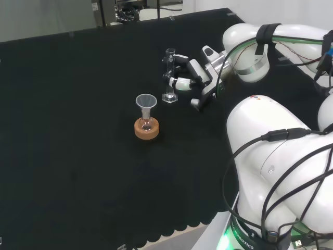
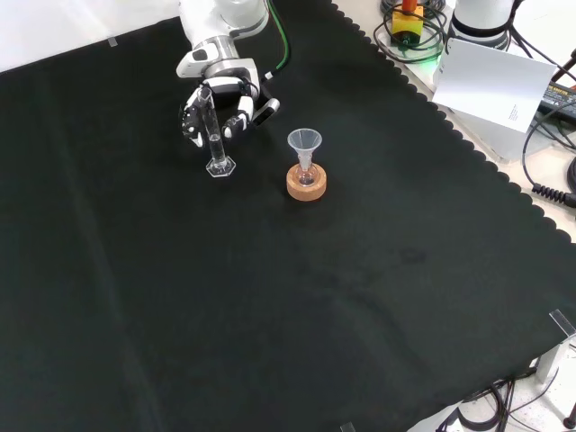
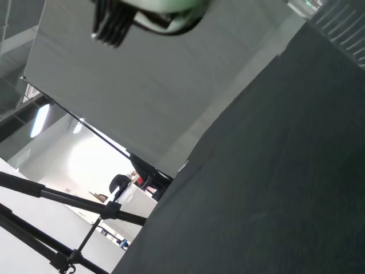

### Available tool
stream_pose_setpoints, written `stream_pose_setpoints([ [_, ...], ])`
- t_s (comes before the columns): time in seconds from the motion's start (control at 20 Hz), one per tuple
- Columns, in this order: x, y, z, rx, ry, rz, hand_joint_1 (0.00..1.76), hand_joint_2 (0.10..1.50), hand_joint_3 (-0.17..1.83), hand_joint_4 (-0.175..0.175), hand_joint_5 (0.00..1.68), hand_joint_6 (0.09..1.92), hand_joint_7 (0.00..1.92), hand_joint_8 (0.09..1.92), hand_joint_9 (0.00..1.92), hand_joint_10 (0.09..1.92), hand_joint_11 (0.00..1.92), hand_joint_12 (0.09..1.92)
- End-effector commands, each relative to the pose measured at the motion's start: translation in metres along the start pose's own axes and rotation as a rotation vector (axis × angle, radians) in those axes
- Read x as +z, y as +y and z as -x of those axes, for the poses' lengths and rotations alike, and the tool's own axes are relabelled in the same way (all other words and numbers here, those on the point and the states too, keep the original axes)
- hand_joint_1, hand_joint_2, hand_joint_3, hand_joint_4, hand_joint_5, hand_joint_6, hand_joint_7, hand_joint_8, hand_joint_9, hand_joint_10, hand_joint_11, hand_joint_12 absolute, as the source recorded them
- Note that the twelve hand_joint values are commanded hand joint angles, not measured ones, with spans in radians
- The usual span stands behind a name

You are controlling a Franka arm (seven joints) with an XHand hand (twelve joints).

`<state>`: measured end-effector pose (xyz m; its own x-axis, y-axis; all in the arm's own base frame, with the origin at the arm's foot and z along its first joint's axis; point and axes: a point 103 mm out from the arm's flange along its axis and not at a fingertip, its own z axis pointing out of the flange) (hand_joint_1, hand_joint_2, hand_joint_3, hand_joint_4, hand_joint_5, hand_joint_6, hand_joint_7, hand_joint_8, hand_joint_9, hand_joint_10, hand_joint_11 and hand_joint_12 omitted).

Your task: Pick up the graduated cylinder.

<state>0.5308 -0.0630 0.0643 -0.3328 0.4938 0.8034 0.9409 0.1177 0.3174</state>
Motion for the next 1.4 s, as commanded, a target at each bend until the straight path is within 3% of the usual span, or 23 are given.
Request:
stream_pose_setpoints([
  [0.05,0.003,0.0,-0.001,0.003,-0.024,-0.011,1.06,0.82,0.59,0.0,0.75,0.56,0.85,0.55,1.21,0.2,0.96,0.99],
  [0.55,0.004,0.004,-0.006,0.019,-0.106,-0.025,1.13,0.95,0.57,-0.041,0.79,0.61,0.94,0.57,1.3,0.12,1.16,0.86],
  [1.4,-0.028,0.007,-0.031,-0.003,-0.309,-0.154,1.15,0.97,0.56,-0.075,0.8,0.62,0.92,0.63,1.32,0.09,1.19,0.82],
])
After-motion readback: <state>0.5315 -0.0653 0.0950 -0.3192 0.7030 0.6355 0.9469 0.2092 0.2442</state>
